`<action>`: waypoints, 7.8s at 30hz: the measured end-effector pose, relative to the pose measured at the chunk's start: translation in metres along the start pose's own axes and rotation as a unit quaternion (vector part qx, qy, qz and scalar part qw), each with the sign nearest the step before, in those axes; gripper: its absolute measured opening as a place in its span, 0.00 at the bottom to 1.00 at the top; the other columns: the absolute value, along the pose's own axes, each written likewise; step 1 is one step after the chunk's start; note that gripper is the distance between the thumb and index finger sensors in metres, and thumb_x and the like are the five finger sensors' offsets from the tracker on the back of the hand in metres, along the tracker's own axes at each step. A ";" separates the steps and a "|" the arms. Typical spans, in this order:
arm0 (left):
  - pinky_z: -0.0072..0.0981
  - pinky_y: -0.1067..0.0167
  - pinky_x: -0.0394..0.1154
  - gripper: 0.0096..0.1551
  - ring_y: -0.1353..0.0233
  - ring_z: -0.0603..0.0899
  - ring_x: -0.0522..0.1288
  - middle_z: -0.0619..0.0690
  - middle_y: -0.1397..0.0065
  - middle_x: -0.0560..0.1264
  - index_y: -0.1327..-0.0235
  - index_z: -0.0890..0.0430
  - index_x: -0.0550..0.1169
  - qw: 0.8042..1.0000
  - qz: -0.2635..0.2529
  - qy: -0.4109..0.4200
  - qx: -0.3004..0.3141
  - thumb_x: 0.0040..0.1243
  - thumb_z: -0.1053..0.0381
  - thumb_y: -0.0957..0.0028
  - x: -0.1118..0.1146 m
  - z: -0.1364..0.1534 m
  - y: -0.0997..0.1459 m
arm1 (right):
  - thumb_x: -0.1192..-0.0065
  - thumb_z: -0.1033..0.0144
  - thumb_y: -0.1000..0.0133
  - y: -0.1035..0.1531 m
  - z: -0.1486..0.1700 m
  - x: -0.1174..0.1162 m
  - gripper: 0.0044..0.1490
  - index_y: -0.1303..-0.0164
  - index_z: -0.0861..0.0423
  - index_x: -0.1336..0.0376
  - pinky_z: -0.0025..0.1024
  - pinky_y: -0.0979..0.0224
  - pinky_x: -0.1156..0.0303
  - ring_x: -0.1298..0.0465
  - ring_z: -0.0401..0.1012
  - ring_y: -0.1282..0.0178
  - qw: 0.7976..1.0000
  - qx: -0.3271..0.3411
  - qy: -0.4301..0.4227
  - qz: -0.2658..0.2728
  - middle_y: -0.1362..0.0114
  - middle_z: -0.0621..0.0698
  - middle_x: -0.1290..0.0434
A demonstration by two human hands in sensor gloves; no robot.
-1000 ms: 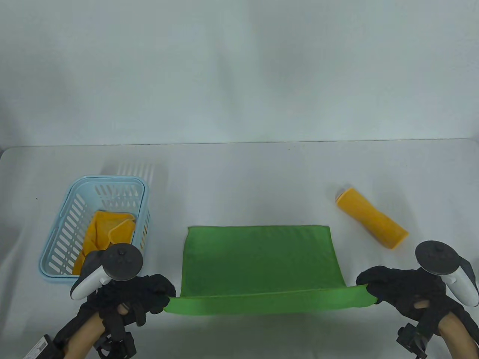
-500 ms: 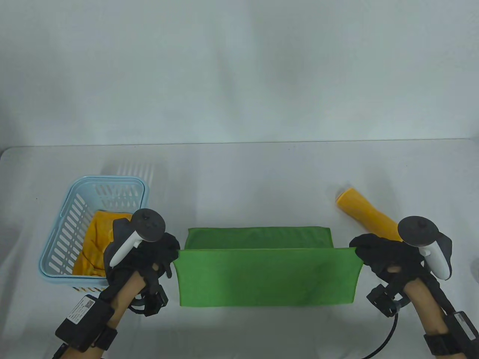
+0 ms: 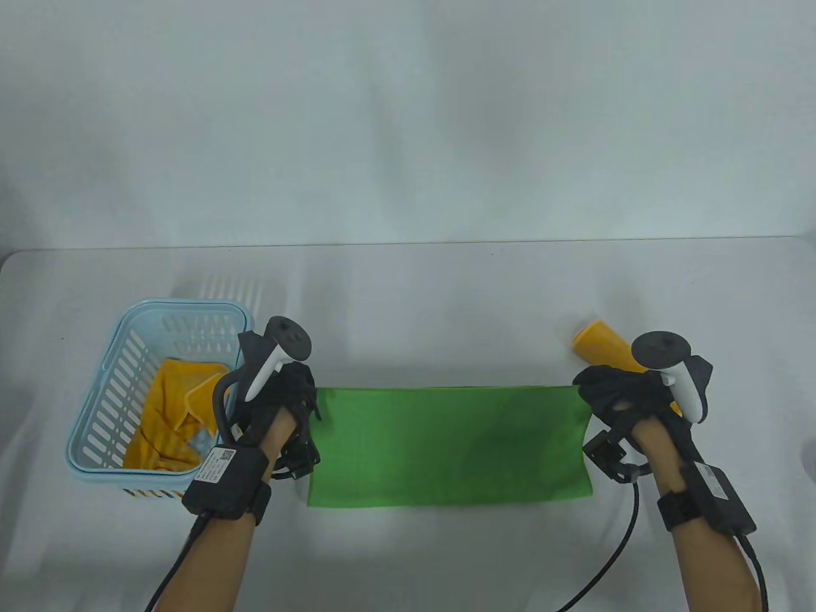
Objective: Roll square towel into towel roll
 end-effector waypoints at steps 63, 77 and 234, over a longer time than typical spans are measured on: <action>0.62 0.27 0.65 0.48 0.20 0.65 0.67 0.49 0.18 0.64 0.23 0.44 0.64 0.961 -0.202 -0.010 0.188 0.56 0.30 0.60 -0.002 -0.008 0.103 | 0.37 0.38 0.60 0.109 -0.105 -0.068 0.49 0.28 0.37 0.49 0.60 0.23 0.43 0.42 0.54 0.18 0.952 0.192 0.195 0.135 0.20 0.44 0.41; 0.64 0.27 0.64 0.48 0.20 0.66 0.66 0.51 0.18 0.63 0.23 0.45 0.64 0.944 -0.231 0.091 0.219 0.57 0.31 0.60 -0.013 0.041 0.128 | 0.41 0.39 0.57 0.153 -0.157 -0.204 0.48 0.27 0.39 0.52 0.60 0.22 0.44 0.44 0.53 0.17 0.922 0.300 0.245 0.005 0.19 0.44 0.44; 0.54 0.33 0.75 0.23 0.47 0.51 0.88 0.37 0.49 0.87 0.46 0.39 0.82 0.888 -0.159 0.282 0.327 0.64 0.43 0.56 -0.169 -0.029 0.137 | 0.35 0.59 0.54 0.179 -0.219 0.063 0.24 0.46 0.39 0.32 0.52 0.35 0.29 0.21 0.47 0.44 0.949 0.270 -0.133 0.093 0.45 0.45 0.21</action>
Point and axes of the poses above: the tracker on the back of each hand, its own z axis roughly to the little-finger side, its own y axis roughly from the fingertips to the wrist, x = y × z, the point moved 2 cm from there along -y, roughly from the wrist to the fingertips
